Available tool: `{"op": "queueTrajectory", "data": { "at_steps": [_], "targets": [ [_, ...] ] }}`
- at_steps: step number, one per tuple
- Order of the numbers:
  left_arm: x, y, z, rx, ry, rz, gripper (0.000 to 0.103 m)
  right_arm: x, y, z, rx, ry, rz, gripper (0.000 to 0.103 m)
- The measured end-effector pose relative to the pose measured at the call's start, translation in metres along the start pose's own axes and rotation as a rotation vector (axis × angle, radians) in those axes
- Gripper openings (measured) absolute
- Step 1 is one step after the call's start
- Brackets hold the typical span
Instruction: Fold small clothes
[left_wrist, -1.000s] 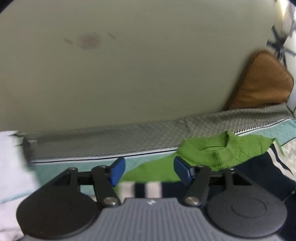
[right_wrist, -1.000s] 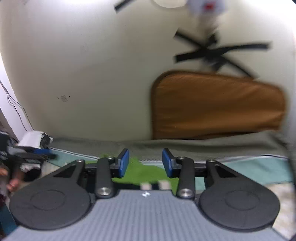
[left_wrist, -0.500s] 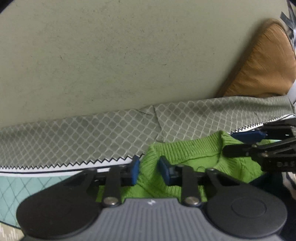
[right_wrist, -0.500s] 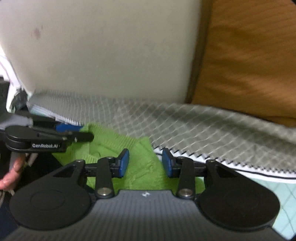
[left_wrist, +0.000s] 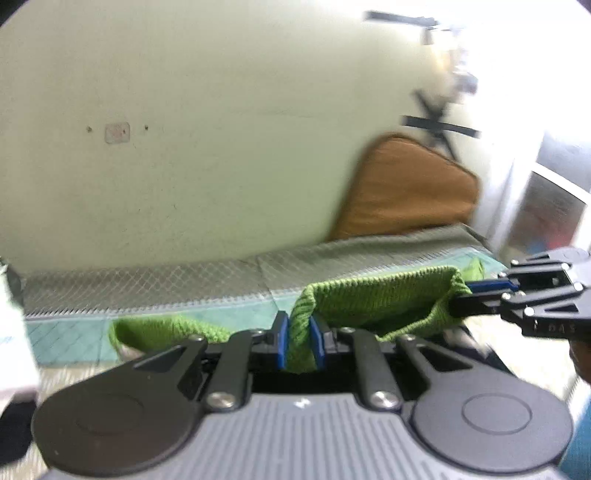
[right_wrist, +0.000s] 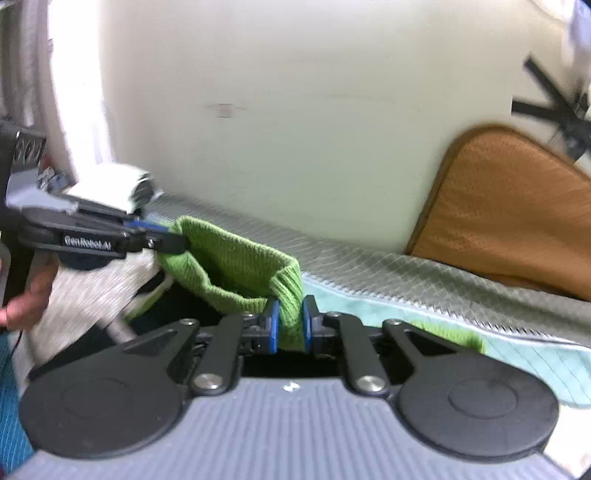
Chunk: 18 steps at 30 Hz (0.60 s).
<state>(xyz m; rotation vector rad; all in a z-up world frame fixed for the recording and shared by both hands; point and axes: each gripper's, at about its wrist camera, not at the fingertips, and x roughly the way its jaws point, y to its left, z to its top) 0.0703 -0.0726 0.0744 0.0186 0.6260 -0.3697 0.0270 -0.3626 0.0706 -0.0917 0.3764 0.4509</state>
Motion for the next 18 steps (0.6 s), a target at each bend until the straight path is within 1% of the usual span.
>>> {"op": "queueTrajectory", "data": {
  "at_steps": [3,6,9,13,15,16,17,18],
  "targets": [
    [-0.039,-0.023,-0.039,0.046,-0.020,0.000,0.013,-0.030,0.031,-0.030,-0.037,-0.010,0.000,0.016],
    [-0.064,-0.043,-0.078,0.054,-0.029,-0.010,0.013,-0.059,0.053,-0.063,-0.045,-0.011,0.002,0.016],
    [-0.078,-0.057,-0.109,0.037,-0.023,-0.018,0.013,-0.065,0.062,-0.096,-0.035,0.006,-0.010,0.015],
    [-0.072,-0.064,-0.137,0.013,0.016,-0.020,0.014,-0.059,0.067,-0.132,0.046,0.044,-0.018,0.016],
    [-0.063,-0.062,-0.145,-0.004,0.058,-0.009,0.018,-0.050,0.072,-0.144,0.042,0.046,-0.047,0.017],
    [-0.060,-0.060,-0.147,-0.011,0.076,-0.010,0.020,-0.049,0.075,-0.145,0.035,0.036,-0.052,0.018],
    [-0.062,-0.060,-0.148,-0.012,0.080,-0.017,0.022,-0.052,0.079,-0.144,0.025,0.028,-0.050,0.022],
    [-0.067,-0.061,-0.148,0.003,0.078,-0.029,0.024,-0.054,0.079,-0.141,0.019,0.029,-0.041,0.023]
  ]
}}
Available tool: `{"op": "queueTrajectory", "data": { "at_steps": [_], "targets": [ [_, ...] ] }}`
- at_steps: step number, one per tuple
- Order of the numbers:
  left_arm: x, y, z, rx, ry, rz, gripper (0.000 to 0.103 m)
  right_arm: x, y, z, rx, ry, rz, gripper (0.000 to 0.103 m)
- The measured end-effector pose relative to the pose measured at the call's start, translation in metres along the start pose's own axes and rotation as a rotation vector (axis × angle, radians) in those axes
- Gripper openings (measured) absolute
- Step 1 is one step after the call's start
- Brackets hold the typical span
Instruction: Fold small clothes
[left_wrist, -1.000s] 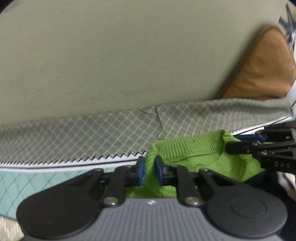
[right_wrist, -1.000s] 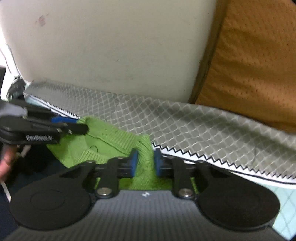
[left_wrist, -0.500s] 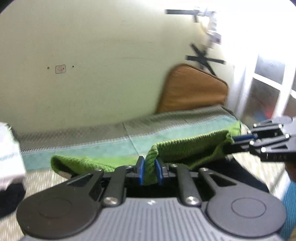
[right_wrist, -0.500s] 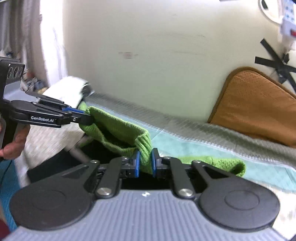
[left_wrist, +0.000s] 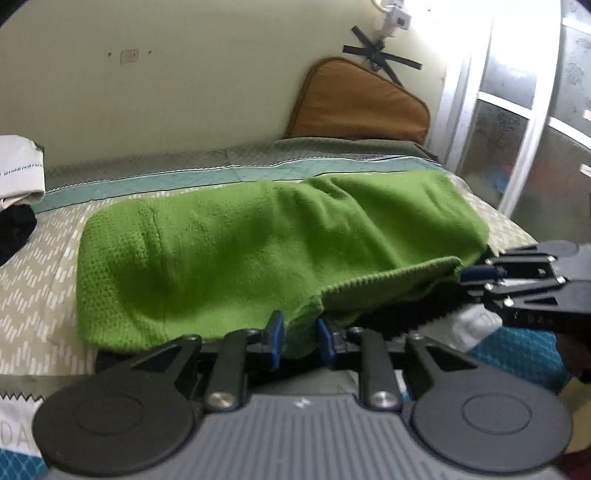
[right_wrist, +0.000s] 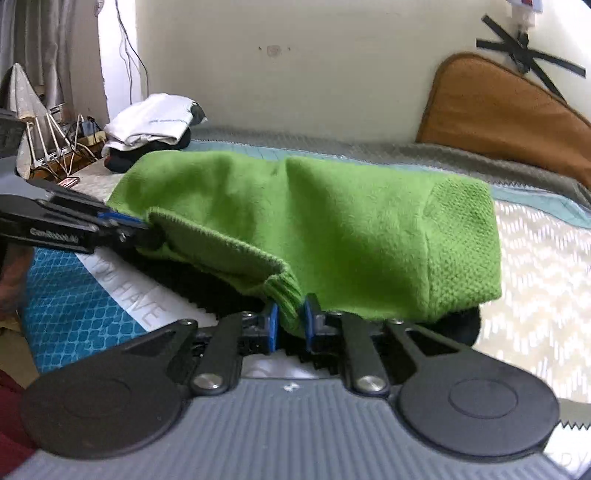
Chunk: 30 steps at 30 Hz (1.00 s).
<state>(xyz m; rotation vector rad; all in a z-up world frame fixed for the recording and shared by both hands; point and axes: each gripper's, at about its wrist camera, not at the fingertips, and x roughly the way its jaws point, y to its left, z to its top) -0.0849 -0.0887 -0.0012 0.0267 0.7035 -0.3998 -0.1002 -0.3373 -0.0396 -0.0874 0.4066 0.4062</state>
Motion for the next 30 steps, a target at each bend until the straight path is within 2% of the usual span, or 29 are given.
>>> {"op": "queueTrajectory", "data": {
  "at_steps": [1,2,4,7,10,12,16,17,19,20,21,24,27,30],
  "targets": [
    [-0.008,0.000,0.000,0.024,-0.010,-0.013,0.030,-0.005,-0.001,0.003,-0.001,0.002,0.024,0.026],
    [-0.017,0.000,0.001,0.046,-0.028,-0.029,0.037,-0.011,-0.006,0.006,0.005,0.003,0.067,0.033],
    [-0.037,0.006,0.003,0.056,-0.087,-0.041,0.044,-0.029,-0.018,0.014,0.032,-0.034,0.123,0.035],
    [-0.055,0.029,0.020,-0.021,-0.164,-0.017,0.044,-0.045,-0.034,0.033,0.094,-0.121,0.112,0.035],
    [-0.043,0.044,0.045,-0.111,-0.194,-0.002,0.040,-0.028,-0.045,0.062,0.191,-0.167,0.051,0.036],
    [-0.024,0.048,0.056,-0.121,-0.192,-0.004,0.033,0.000,-0.035,0.080,0.184,-0.160,-0.012,0.036],
    [0.035,0.054,0.067,-0.130,-0.095,0.055,0.023,0.063,-0.010,0.099,0.145,-0.122,0.001,0.035],
    [0.047,0.054,0.064,-0.108,-0.078,0.096,0.021,0.076,-0.006,0.098,0.108,-0.103,-0.025,0.035],
    [0.070,0.052,0.053,-0.053,-0.045,0.195,0.016,0.105,-0.007,0.087,0.110,0.007,-0.073,0.035],
    [0.071,0.047,0.047,0.000,-0.091,0.217,0.016,0.108,-0.013,0.080,0.134,0.003,-0.065,0.035],
    [0.071,0.041,0.043,0.045,-0.105,0.239,0.016,0.106,-0.017,0.076,0.143,-0.023,-0.045,0.035],
    [0.068,0.027,0.038,0.100,-0.112,0.284,0.016,0.089,-0.025,0.073,0.191,-0.029,-0.031,0.035],
    [0.058,0.024,0.042,0.052,-0.108,0.254,0.021,0.068,-0.032,0.064,0.189,-0.049,-0.033,0.035],
    [0.044,0.022,0.049,-0.027,-0.144,0.132,0.023,0.045,-0.041,0.059,0.238,-0.128,-0.053,0.036]
  ]
}}
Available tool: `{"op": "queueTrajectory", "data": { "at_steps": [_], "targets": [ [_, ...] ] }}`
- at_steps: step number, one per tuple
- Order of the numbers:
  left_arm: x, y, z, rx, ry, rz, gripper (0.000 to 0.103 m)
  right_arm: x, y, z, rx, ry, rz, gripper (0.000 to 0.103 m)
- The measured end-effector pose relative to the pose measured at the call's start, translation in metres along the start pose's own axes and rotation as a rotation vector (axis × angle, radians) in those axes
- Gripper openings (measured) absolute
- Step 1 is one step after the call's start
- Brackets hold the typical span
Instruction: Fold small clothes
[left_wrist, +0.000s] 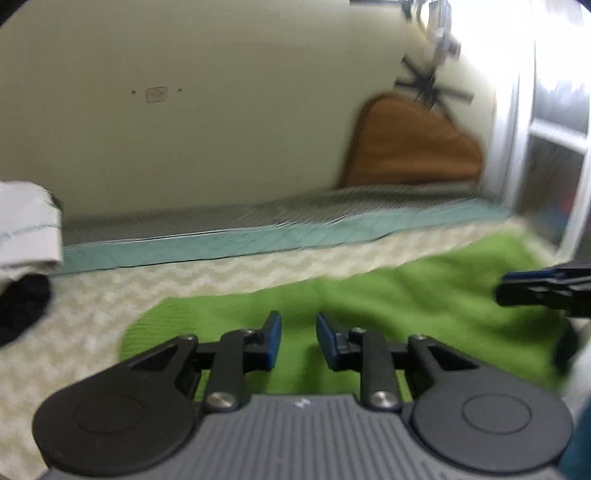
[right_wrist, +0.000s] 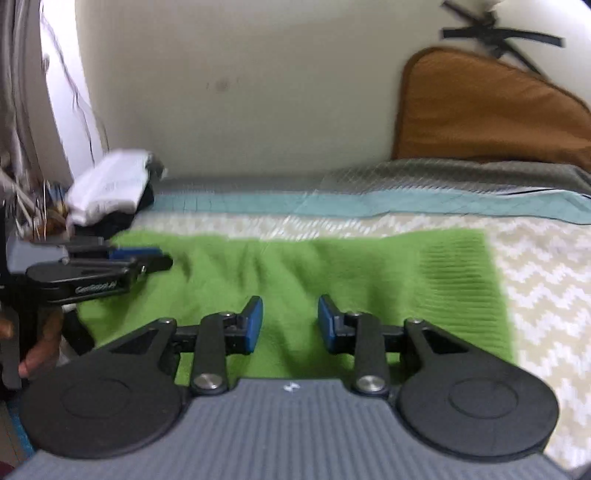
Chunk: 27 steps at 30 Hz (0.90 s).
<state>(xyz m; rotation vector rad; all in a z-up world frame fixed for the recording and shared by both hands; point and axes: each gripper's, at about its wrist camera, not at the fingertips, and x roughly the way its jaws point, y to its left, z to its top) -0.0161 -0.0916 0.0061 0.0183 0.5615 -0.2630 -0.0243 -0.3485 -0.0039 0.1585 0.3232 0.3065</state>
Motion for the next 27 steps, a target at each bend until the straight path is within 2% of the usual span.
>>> {"op": "queueTrajectory", "data": {
  "at_steps": [4,7,9,13,15,20,22,24,27],
  "targets": [
    [-0.003,-0.022,0.010,-0.001,-0.021,-0.090,0.025,-0.002,-0.016,0.023,0.081,-0.091,-0.089,0.036],
    [0.013,-0.035,0.007,0.031,0.016,-0.108,0.029,0.015,-0.035,0.021,0.169,-0.044,-0.170,0.039],
    [0.028,-0.039,-0.003,0.052,0.069,-0.084,0.031,0.026,-0.049,0.005,0.220,0.010,-0.213,0.039],
    [0.028,-0.048,-0.013,0.119,0.032,-0.051,0.034,0.011,-0.058,-0.027,0.267,-0.075,-0.151,0.039],
    [0.028,-0.048,-0.014,0.114,0.027,-0.055,0.034,0.008,-0.057,-0.030,0.274,-0.092,-0.151,0.039],
    [0.024,-0.043,-0.015,0.089,0.013,-0.050,0.050,0.000,-0.058,-0.031,0.290,-0.124,-0.150,0.039],
    [0.022,-0.041,-0.016,0.083,0.007,-0.054,0.050,-0.007,-0.059,-0.034,0.299,-0.148,-0.150,0.039],
    [0.023,-0.040,-0.015,0.073,0.006,-0.060,0.050,-0.014,-0.059,-0.035,0.302,-0.181,-0.156,0.047],
    [0.023,-0.039,-0.015,0.070,0.004,-0.063,0.050,-0.018,-0.060,-0.038,0.311,-0.215,-0.165,0.053]
  ]
}}
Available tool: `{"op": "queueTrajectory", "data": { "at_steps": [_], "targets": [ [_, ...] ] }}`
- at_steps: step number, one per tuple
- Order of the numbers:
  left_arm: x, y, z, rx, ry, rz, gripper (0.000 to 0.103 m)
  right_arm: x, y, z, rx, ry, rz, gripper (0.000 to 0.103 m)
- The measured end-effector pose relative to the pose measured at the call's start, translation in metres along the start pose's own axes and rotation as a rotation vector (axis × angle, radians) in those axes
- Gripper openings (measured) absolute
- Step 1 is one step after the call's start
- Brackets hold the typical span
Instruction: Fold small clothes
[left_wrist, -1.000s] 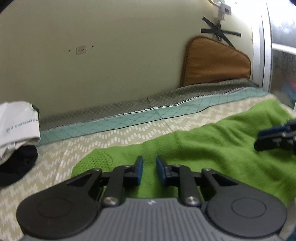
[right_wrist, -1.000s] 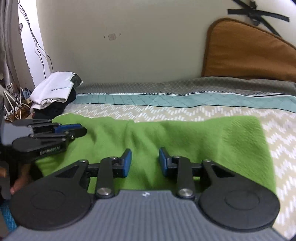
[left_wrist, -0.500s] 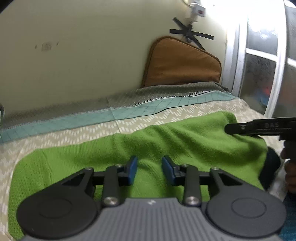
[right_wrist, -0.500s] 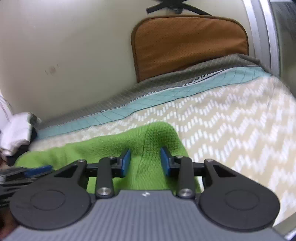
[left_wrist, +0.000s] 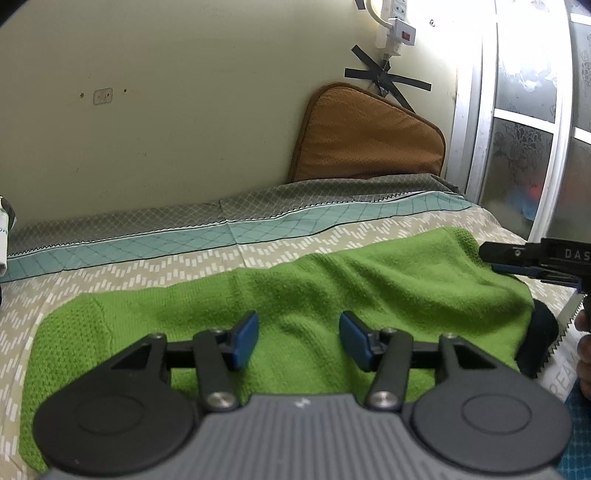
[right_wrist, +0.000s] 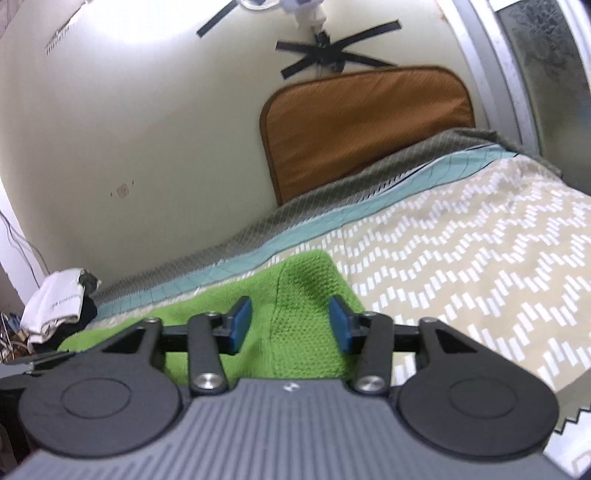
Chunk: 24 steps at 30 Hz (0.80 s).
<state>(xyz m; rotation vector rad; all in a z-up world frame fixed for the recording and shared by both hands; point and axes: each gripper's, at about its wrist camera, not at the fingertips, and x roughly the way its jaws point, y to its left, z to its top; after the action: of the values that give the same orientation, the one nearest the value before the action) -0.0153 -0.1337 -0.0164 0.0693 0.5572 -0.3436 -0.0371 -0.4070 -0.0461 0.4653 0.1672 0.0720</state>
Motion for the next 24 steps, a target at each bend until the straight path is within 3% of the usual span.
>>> {"op": "queueTrajectory", "data": {
  "at_steps": [8,13,17,24],
  "targets": [
    [0.000,0.000,-0.001,0.001,-0.002,-0.004,0.052,-0.001,0.002,-0.002,-0.027,-0.019,-0.023,0.055],
    [0.000,0.000,-0.001,-0.003,-0.002,-0.013,0.055,0.013,0.009,-0.004,-0.105,0.064,-0.073,0.063],
    [0.000,0.001,-0.001,-0.007,0.000,-0.020,0.056,0.016,0.016,-0.006,-0.144,0.072,-0.100,0.067],
    [-0.001,0.002,-0.001,-0.016,0.000,-0.030,0.058,0.002,-0.011,0.001,0.033,0.003,-0.029,0.068]
  ]
}}
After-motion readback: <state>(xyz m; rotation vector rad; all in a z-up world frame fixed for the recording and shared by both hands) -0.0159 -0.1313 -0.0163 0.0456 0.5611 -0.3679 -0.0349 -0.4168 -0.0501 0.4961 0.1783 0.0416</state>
